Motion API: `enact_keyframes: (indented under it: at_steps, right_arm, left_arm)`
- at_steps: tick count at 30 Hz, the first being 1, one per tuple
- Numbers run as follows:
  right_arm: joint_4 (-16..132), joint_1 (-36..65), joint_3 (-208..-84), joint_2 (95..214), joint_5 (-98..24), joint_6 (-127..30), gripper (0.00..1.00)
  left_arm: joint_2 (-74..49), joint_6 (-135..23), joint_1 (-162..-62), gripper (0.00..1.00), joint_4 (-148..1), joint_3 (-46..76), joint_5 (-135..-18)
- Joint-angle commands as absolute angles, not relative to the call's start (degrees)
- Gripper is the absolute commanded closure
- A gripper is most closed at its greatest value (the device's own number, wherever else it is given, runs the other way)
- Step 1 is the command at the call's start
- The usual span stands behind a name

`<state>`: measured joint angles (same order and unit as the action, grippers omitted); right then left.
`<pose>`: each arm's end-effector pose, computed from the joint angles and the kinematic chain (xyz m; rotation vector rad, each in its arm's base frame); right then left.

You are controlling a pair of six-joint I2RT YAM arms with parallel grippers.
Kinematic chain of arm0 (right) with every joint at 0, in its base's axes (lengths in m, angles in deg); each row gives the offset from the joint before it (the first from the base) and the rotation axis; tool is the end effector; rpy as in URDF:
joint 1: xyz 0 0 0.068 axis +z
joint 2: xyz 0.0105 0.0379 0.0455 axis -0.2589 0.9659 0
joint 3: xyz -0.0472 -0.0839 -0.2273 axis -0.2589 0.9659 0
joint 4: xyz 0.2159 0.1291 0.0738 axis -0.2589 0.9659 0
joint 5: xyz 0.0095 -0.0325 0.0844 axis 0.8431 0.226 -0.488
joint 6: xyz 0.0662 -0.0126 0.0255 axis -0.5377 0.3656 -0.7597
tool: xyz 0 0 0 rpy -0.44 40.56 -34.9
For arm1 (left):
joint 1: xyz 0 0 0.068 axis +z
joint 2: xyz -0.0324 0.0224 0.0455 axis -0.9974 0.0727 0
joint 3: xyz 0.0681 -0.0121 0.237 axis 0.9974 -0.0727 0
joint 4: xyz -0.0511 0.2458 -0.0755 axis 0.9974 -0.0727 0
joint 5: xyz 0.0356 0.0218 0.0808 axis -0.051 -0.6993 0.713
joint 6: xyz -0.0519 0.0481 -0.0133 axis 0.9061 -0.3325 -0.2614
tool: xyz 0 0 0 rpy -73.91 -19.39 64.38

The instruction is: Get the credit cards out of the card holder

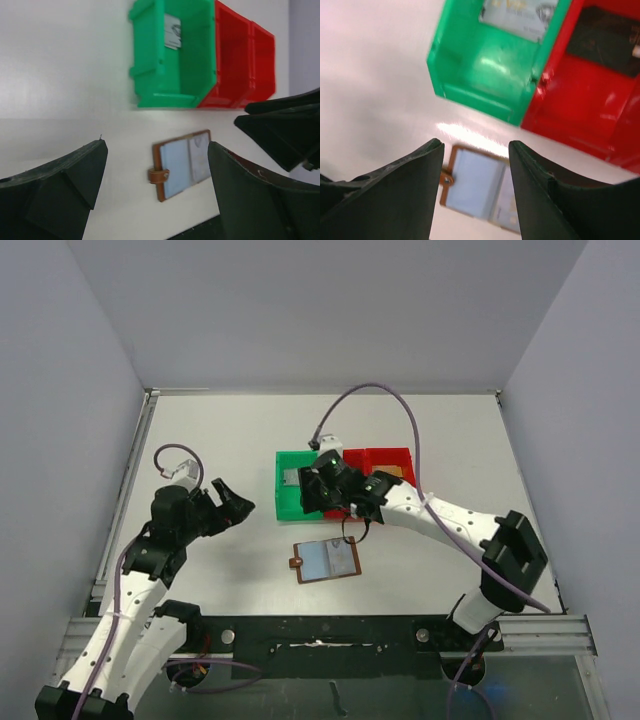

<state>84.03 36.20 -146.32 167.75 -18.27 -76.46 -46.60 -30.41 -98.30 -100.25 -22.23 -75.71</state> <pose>0.2495 0.2920 0.2371 -0.2484 2.3766 0.5065 0.2010 -0.0524 0.2329 -0.3901 2.1480 -0.6473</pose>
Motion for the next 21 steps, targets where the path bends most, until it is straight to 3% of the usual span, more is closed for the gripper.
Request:
enact_keyframes:
  at_steps: [1, 6, 11, 21]
  right_arm:
    - [79.05, 36.19, -133.15, 159.08, -21.19, -84.08, 0.45]
    - [71.96, 35.17, -118.59, 152.21, -23.23, -92.56, 0.5]
    - [70.72, 33.27, -115.11, 151.05, -24.71, -94.52, 0.48]
    - [73.44, 32.2, -113.69, 153.06, -25.38, -93.34, 0.49]
  left_arm:
    - [-47.2, -18.11, -101.25, 0.18, -84.99, -25.53, -91.82]
    - [-42.26, -16.29, -115.08, 0.2, -83.25, -25.76, -82.28]
    - [-36.73, -12.37, -127.25, 0.21, -78.74, -26.51, -72.19]
    - [-24.03, -9.93, -134.25, 0.32, -73.48, -24.72, -69.69]
